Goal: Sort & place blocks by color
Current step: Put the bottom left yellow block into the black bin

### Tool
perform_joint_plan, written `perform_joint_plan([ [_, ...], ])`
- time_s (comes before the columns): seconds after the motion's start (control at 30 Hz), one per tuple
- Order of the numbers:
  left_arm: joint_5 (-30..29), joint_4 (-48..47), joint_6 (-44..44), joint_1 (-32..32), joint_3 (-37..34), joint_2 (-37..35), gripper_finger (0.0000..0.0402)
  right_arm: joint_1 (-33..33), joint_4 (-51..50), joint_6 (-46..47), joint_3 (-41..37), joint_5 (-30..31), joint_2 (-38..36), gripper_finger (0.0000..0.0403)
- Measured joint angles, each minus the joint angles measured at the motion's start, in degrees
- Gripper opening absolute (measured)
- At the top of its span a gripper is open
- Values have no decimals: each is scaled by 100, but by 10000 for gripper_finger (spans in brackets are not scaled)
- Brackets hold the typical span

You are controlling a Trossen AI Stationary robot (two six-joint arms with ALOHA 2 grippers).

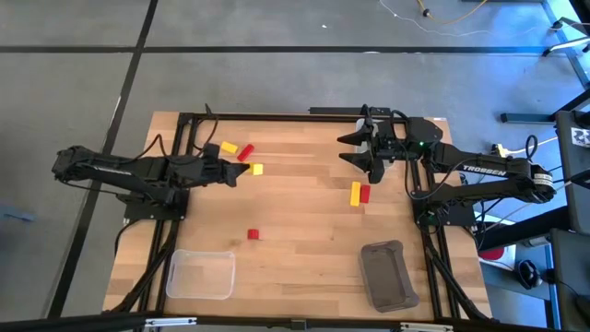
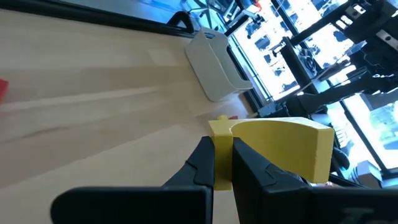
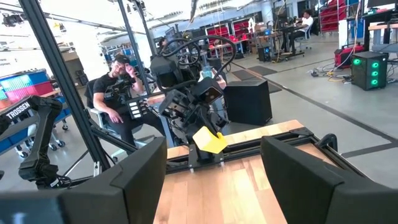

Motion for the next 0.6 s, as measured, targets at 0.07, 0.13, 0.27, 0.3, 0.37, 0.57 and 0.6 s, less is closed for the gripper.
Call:
perform_joint_plan([
  [0.07,0,10,0,0,0,0,18,0,2,0,0,0,0,262],
  [0.13,-2,60,-4,0,0,0,18,-1,0,0,0,0,0,262],
  [0.27,-1,253,-5,0,0,0,18,0,0,0,0,0,0,262],
  [0.3,0,293,-7,0,0,0,18,-2,2,0,0,0,0,262],
  [0.37,0,347,-9,0,0,0,18,4,35,2,0,0,38,262],
  [0.57,72,520,-148,4,0,106,18,265,474,-314,-2,15,429,262],
  [0.6,89,617,-152,4,0,144,18,326,549,-410,-2,21,536,262],
])
